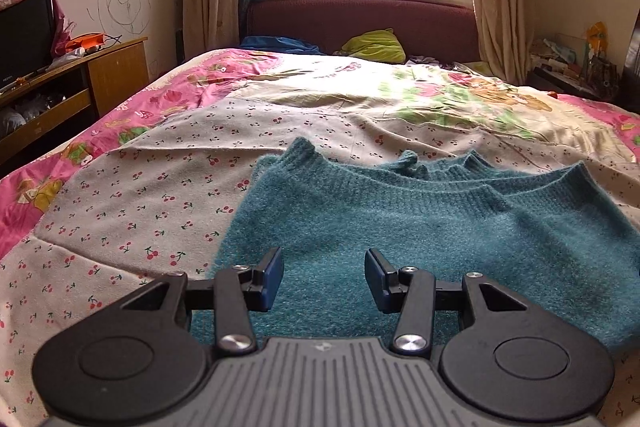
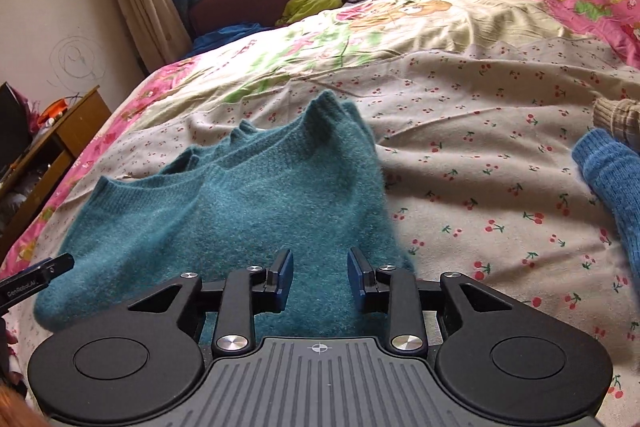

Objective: Fold small clothes

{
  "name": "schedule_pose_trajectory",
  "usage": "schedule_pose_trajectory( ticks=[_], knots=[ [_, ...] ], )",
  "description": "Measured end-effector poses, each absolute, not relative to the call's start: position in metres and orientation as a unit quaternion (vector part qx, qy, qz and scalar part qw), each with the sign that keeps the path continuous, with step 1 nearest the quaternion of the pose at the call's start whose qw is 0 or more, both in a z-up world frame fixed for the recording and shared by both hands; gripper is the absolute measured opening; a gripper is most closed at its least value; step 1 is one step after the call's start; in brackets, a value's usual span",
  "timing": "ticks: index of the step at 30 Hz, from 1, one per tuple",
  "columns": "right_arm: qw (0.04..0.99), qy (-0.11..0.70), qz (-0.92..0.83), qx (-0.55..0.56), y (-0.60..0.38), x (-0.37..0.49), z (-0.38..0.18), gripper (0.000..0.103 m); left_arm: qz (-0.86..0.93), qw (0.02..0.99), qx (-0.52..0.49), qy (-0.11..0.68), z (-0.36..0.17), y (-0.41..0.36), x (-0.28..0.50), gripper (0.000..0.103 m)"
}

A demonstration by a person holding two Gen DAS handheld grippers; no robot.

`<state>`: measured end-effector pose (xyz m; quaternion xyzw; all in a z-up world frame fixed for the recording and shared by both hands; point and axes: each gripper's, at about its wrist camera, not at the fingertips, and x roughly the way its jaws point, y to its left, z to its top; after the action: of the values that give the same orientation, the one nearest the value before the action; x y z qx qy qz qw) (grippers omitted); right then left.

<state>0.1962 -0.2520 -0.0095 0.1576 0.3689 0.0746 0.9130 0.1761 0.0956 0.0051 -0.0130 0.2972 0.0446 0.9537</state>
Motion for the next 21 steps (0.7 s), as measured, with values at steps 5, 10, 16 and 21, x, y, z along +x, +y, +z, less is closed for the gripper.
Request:
schedule_pose_trajectory(
  ticks=[5, 10, 16, 21],
  knots=[
    [0.908, 0.364, 0.071, 0.197, -0.264, 0.191, -0.020, 0.030, 0.032, 0.953, 0.001, 0.302, 0.004, 0.080, 0.184, 0.057],
    [0.909, 0.355, 0.072, 0.207, -0.266, 0.189, -0.019, 0.033, 0.028, 0.949, 0.007, 0.313, 0.001, 0.074, 0.190, 0.057],
    [0.908, 0.344, 0.071, 0.229, -0.274, 0.182, -0.018, 0.036, 0.022, 0.948, 0.009, 0.318, -0.001, 0.069, 0.194, 0.057],
    [0.909, 0.328, 0.063, 0.248, -0.284, 0.175, -0.014, 0.047, 0.014, 0.948, 0.012, 0.318, -0.001, 0.063, 0.197, 0.057]
  ],
)
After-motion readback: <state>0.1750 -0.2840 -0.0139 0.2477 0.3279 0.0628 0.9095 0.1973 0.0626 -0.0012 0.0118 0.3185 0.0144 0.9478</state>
